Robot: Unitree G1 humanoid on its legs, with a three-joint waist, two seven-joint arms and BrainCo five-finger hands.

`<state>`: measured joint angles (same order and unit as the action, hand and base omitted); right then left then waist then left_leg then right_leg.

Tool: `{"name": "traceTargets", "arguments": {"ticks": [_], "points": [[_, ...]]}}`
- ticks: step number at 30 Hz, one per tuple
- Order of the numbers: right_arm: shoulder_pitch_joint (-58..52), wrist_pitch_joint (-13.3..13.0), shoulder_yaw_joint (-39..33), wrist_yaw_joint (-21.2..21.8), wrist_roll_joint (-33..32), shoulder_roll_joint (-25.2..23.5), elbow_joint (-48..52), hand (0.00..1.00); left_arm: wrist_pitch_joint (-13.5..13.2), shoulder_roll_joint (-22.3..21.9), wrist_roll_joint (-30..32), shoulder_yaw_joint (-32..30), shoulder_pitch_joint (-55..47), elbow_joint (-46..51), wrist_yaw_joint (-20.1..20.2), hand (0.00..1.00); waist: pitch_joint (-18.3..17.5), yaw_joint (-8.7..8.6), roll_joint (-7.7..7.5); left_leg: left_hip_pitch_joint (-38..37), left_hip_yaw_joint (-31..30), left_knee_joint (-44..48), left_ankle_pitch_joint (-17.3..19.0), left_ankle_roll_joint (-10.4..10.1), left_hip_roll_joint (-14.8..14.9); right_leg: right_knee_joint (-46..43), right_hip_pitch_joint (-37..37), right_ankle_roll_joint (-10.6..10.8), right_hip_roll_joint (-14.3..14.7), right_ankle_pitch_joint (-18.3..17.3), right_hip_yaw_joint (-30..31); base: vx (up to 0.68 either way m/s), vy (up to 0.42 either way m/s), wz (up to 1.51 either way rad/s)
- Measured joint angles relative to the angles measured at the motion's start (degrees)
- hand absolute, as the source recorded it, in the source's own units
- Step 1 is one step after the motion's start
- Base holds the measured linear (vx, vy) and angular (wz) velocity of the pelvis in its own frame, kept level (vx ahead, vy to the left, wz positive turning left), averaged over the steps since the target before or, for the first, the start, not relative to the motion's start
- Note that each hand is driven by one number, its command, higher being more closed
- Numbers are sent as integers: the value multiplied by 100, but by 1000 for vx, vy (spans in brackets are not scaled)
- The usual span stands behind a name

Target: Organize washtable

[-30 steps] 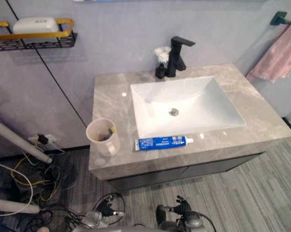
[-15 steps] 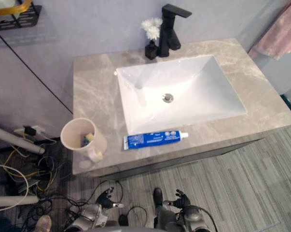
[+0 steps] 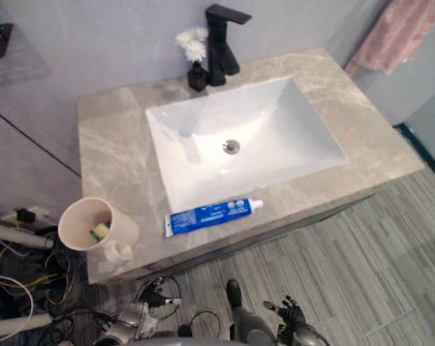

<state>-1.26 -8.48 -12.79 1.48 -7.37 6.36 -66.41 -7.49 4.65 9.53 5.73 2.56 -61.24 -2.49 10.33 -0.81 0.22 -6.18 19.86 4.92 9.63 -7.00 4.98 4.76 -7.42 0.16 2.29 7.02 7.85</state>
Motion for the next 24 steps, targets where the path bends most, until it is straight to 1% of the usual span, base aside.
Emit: {"name": "traceTargets", "arguments": {"ticks": [3, 6, 10, 13, 15, 16, 18, 19, 21, 22, 24], "points": [[-58, 6, -145, 0, -2, -25, -21, 0, 3, -24, -12, -139, -42, -4, 34, 0, 43, -7, 18, 2, 18, -4, 43, 53, 2, -34, -27, 2, 15, 2, 20, -34, 20, -6], [-67, 5, -202, -2, -17, -36, -16, 0, 2, -9, -40, -146, -33, -1, 50, 0, 47, -1, 25, 0, 19, -7, 71, 63, -3, -63, -42, 12, 13, 9, 21, -35, 38, -1], [-69, 3, -200, -4, -230, -37, -16, 0, 2, -4, -54, -145, -37, -3, 105, 0, 47, 5, 28, -1, 16, -16, 81, 73, -24, -63, -44, 37, -5, 28, 21, -39, 40, 1], [-70, 0, -313, -12, -558, -56, -14, 0, 3, -4, -163, -147, -40, -3, 104, 0, 51, 11, 54, -24, 57, -59, 82, 71, -30, -64, -51, 41, 1, 38, 33, -34, 29, -3], [-83, -17, -802, -60, -869, -101, 29, 0, 3, -4, -269, -191, -64, -2, 99, 0, 53, 10, 105, -40, 108, -84, 123, 48, -24, -71, -92, 48, 39, 57, 118, -42, 31, -23], [-104, -27, -1123, -155, -1041, -123, 55, 0, 4, -12, -302, -256, -99, 3, 102, 0, 48, 4, 128, -69, 185, -83, 166, 33, -5, -75, -99, 49, 74, 64, 185, -40, 26, -30], [-161, -40, -1491, -260, -1203, -158, 132, 0, 4, -51, -344, -397, -133, 9, 101, 0, 42, -7, 141, -95, 258, -82, 189, 36, 5, -82, -101, 49, 103, 65, 243, -21, 14, -25], [-243, -78, -1817, -371, -1412, -166, 237, 0, 4, -82, -386, -429, -147, 10, 101, 0, 49, 6, 155, -134, 344, -93, 193, 35, 3, -101, -104, 49, 121, 65, 311, -21, 16, -31], [-374, -256, -2273, -607, -1893, -212, 521, 0, 4, -200, -428, -646, -163, 21, 106, 0, 41, 12, 184, -180, 456, -93, 219, 37, 5, -140, -124, 53, 151, 62, 404, -32, 22, -33], [-403, -336, -2628, -723, -2280, -320, 835, 0, 5, -249, -428, -702, -163, 110, 109, 0, 40, 12, 182, -173, 587, -95, 224, 35, 2, -175, -182, 55, 163, 63, 471, -42, 17, -25], [-407, -439, -2854, -829, -2543, -427, 1122, 0, 6, -312, -428, -803, -156, 184, 114, 0, 38, 11, 188, -172, 658, -94, 236, 29, 1, -177, -201, 66, 170, 71, 504, -47, 6, -18]]}}
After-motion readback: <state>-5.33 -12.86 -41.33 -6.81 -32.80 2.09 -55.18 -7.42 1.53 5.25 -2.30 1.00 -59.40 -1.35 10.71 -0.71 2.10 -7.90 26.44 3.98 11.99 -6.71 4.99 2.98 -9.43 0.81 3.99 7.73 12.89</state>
